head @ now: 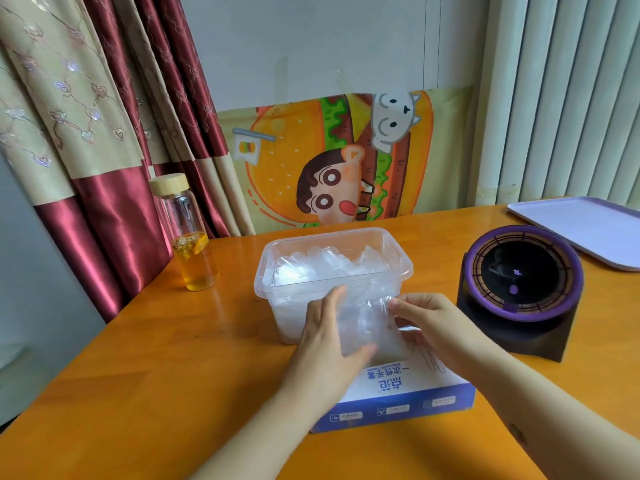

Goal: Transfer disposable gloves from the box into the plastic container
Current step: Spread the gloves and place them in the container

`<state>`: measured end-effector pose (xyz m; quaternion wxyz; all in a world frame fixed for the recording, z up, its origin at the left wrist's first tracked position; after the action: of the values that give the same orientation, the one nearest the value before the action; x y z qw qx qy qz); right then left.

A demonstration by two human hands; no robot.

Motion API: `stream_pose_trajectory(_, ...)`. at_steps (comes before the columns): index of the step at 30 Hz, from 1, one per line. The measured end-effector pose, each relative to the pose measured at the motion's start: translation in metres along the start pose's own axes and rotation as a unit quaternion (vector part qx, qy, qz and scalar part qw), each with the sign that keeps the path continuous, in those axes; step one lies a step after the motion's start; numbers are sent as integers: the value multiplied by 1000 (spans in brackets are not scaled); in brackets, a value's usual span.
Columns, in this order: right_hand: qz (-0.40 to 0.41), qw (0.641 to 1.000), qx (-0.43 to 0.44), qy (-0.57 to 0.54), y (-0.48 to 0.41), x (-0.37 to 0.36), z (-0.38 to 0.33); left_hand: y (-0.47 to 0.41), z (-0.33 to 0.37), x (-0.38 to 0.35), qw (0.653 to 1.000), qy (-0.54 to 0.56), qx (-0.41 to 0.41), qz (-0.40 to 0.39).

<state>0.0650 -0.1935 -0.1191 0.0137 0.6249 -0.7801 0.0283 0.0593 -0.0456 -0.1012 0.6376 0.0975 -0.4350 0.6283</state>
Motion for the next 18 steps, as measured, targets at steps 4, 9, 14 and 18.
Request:
stream_pose_trajectory(4, 87, 993, 2, -74, -1, 16, -1, 16, 18, -13, 986, -108, -128, 3)
stream_pose_trajectory(9, 190, 962, -6, -193, -1, 37, -1, 13, 23, -21, 975, -165, -148, -22)
stream_pose_trajectory(14, 254, 945, 70, -192, 1, 55, -31, 16, 16, -45, 918, -315, -197, -138)
stream_pose_trajectory(18, 282, 936, 132, -164, 2, 67, -68, 13, 9, -44, 889, -367, -182, -204)
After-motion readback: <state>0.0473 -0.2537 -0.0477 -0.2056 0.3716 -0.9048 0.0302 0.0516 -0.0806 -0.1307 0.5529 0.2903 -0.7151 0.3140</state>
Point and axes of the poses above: each hand's wrist, its own y-axis away from the middle knuckle, its own x-axis out of the back of the hand, z = x × y, the point moved 10 cm from there along -y, towards the middle knuckle, and after that the axes turned 11 degrees about z, right-handed, at the moved point
